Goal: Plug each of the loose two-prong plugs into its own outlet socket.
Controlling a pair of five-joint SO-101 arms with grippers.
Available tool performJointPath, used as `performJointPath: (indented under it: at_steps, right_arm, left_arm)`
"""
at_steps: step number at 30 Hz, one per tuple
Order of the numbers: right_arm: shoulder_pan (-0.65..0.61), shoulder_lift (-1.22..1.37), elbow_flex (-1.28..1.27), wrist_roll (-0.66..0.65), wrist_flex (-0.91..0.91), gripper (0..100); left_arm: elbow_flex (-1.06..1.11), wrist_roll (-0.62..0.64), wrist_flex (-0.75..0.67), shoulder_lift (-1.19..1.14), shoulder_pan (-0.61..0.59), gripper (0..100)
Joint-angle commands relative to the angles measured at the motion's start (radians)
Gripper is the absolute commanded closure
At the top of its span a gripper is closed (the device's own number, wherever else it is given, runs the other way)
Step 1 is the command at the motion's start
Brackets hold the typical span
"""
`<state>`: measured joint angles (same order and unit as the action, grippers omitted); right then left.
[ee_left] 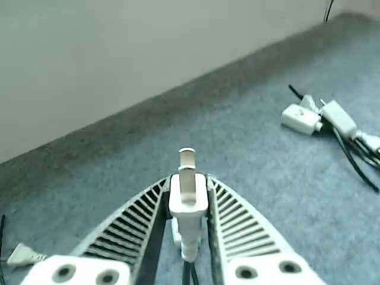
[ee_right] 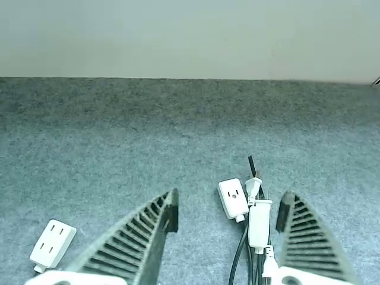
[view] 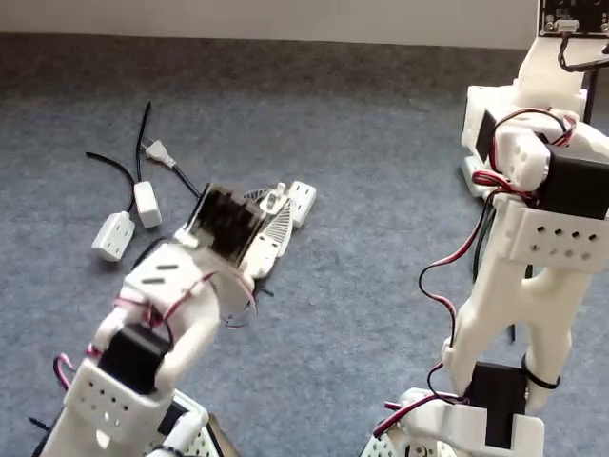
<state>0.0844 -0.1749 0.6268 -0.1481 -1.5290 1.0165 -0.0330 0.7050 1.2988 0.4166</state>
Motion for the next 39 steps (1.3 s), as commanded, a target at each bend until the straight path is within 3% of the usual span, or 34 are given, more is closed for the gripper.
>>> performJointPath:
  at_steps: [1, 6, 9, 14, 19, 21, 27, 39]
  right_arm:
    - [-0.033, -0.035, 0.004, 0.0, -0.001, 72.8]
    - [-0.136, -0.039, 0.005, 0.025, -0.035, 76.9]
    - [-0.176, -0.041, 0.005, 0.026, -0.041, 84.1]
    - [-0.265, -0.041, 0.004, 0.025, -0.056, 89.8]
    - [-0.447, -0.041, 0.004, 0.018, -0.124, 94.6]
    - [-0.524, -0.041, 0.004, -0.021, -0.145, 99.1]
    - [-0.73, -0.041, 0.004, -0.133, -0.232, 99.1]
    - [-0.898, -0.173, -0.113, -0.187, -0.232, 99.1]
  left_arm:
    - [0.239, 0.081, -0.244, 0.216, 0.001, 99]
    - [0.489, 0.201, -0.477, 0.421, -0.002, 99]
    - [0.591, 0.232, -0.525, 0.516, -0.001, 99]
    - [0.645, 0.265, -0.526, 0.521, -0.001, 99]
    - [0.645, 0.265, -0.526, 0.519, 0.005, 99]
    - [0.642, 0.265, -0.526, 0.519, 0.005, 99]
    - [0.645, 0.265, -0.528, 0.519, 0.005, 99]
    - [0.647, 0.267, -0.528, 0.519, 0.005, 99]
